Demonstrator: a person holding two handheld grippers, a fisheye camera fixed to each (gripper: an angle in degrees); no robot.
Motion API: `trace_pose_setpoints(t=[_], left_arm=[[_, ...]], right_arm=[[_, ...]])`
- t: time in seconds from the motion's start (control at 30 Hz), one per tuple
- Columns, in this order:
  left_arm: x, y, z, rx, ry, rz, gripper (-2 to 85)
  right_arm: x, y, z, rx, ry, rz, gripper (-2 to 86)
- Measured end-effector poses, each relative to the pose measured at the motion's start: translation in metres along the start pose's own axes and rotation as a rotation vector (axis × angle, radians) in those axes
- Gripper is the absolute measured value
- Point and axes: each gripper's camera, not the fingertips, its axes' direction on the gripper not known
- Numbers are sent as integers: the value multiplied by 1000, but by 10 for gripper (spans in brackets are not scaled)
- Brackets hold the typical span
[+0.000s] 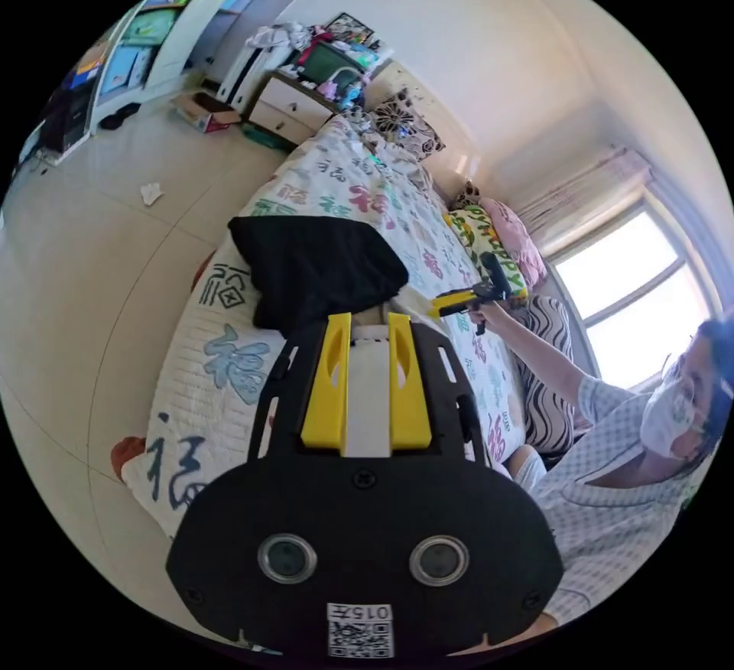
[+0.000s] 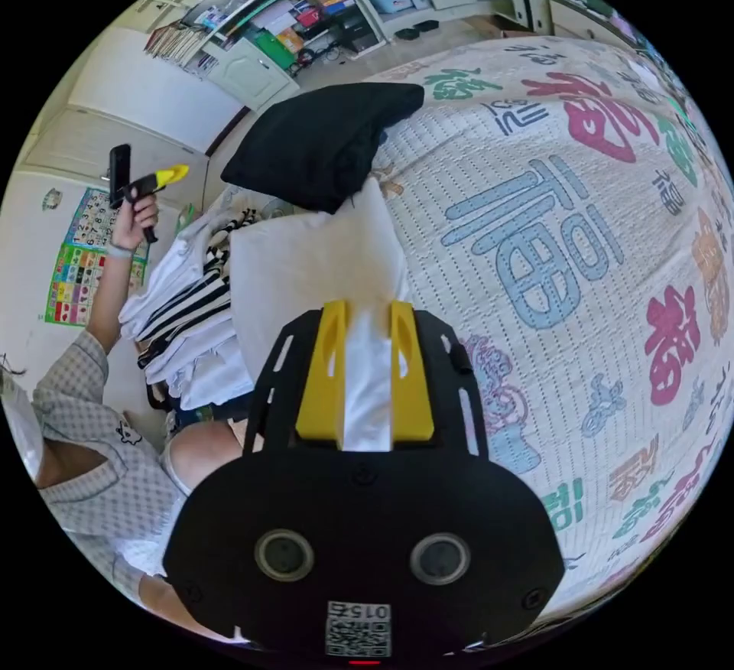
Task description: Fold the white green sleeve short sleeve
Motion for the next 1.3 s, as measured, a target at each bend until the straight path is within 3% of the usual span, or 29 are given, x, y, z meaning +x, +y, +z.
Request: trace_pose_setpoints(t=[0.1, 0.3, 0.53, 0.6, 0.67, 0.7, 0.87, 0.97, 1.17, 1.3], left_arm=[[53, 36, 5, -1, 21, 63, 80], [149, 119, 55, 7, 6, 142, 109], [228, 190, 153, 59, 406, 102, 136], [256, 206, 175, 60, 494, 157, 113], [287, 230, 206, 58, 696, 222, 20], [294, 236, 215, 45, 715, 220, 15], [334, 293, 325, -251, 522, 216, -5], [342, 331, 399, -444, 519, 150, -7], [355, 374, 460, -434, 546, 109, -8], [355, 387, 485, -445, 499, 123, -8]], right_arm=[[-13, 21, -10, 28, -10, 53, 58], [-50, 131, -92, 376, -280, 91, 52], [-107, 307, -174, 693, -474, 86, 54], [-109, 349, -177, 750, -559, 108, 55], [-104, 402, -170, 797, -594, 185, 59], [-102, 415, -167, 798, -586, 210, 61], [-103, 539, -126, 748, -305, 539, 110], [-110, 594, -98, 796, -397, 598, 123], [-130, 631, -81, 680, -328, 584, 134], [-133, 645, -84, 714, -438, 521, 60]])
